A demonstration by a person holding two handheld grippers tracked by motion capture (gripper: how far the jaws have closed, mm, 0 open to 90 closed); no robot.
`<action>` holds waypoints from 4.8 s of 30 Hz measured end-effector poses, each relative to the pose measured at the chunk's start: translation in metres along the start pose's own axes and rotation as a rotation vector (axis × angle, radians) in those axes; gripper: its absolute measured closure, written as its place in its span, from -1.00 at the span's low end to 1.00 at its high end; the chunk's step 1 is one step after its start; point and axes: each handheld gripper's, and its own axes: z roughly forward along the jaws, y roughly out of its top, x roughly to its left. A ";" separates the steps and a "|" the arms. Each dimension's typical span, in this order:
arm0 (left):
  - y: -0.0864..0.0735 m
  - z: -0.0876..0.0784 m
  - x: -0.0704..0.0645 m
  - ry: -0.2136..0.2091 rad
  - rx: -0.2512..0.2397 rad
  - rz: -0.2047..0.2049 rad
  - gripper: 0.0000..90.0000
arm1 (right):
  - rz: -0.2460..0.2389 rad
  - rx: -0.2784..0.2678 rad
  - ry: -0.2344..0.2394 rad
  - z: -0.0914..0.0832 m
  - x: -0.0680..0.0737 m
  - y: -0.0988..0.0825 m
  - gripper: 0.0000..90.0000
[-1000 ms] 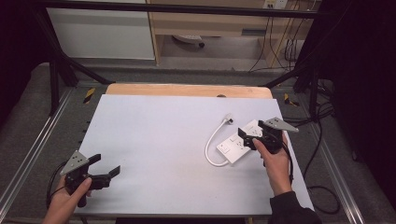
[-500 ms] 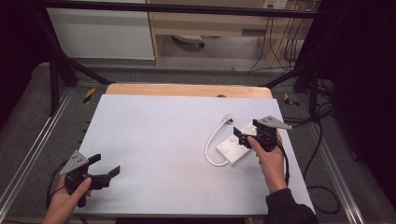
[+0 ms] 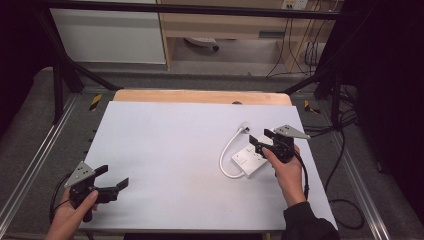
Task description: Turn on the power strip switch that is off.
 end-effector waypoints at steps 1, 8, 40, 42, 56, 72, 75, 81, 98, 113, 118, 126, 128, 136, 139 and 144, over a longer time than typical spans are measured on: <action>0.000 0.000 0.000 0.000 0.000 0.000 -0.86 | 0.003 -0.002 0.000 0.001 0.000 -0.001 -0.19; 0.000 0.001 0.000 0.001 0.003 0.001 -0.86 | 0.015 0.003 -0.008 0.005 0.000 -0.005 0.05; -0.001 0.001 -0.001 0.001 0.014 0.009 -0.86 | -0.027 0.053 0.072 0.023 0.007 -0.018 0.77; -0.001 0.001 -0.001 0.001 0.013 0.008 -0.86 | -0.030 0.056 0.077 0.024 0.007 -0.018 0.81; -0.001 0.001 -0.001 0.002 0.018 0.009 -0.86 | -0.029 0.057 0.082 0.027 0.008 -0.025 0.98; -0.001 0.002 -0.002 0.004 0.022 0.019 -0.86 | -0.051 0.087 0.065 0.032 0.010 -0.032 1.00; -0.001 0.002 -0.002 0.003 0.024 0.019 -0.86 | -0.047 0.100 0.056 0.033 0.008 -0.034 1.00; -0.001 0.002 -0.002 -0.001 0.024 0.022 -0.86 | -0.071 0.132 0.035 0.035 0.008 -0.037 1.00; -0.001 0.002 -0.002 0.000 0.029 0.028 -0.86 | -0.065 0.152 0.017 0.037 0.003 -0.041 1.00; -0.001 0.003 -0.002 -0.001 0.030 0.028 -0.86 | -0.069 0.164 0.019 0.039 0.003 -0.044 1.00; -0.001 0.003 -0.003 -0.001 0.030 0.028 -0.86 | -0.070 0.163 0.019 0.039 0.003 -0.044 0.99; -0.001 0.003 -0.003 -0.001 0.031 0.028 -0.86 | -0.069 0.159 0.019 0.039 0.003 -0.044 0.99; -0.001 0.003 -0.003 -0.001 0.033 0.029 -0.86 | -0.073 0.155 0.019 0.040 0.003 -0.044 1.00; -0.002 0.003 -0.003 -0.001 0.036 0.032 -0.86 | -0.064 0.154 0.017 0.040 0.003 -0.045 1.00; -0.002 0.003 -0.003 -0.001 0.038 0.033 -0.86 | -0.059 0.154 0.018 0.040 0.003 -0.045 1.00; -0.002 0.003 -0.003 -0.001 0.039 0.033 -0.86 | -0.059 0.156 0.015 0.040 0.004 -0.045 1.00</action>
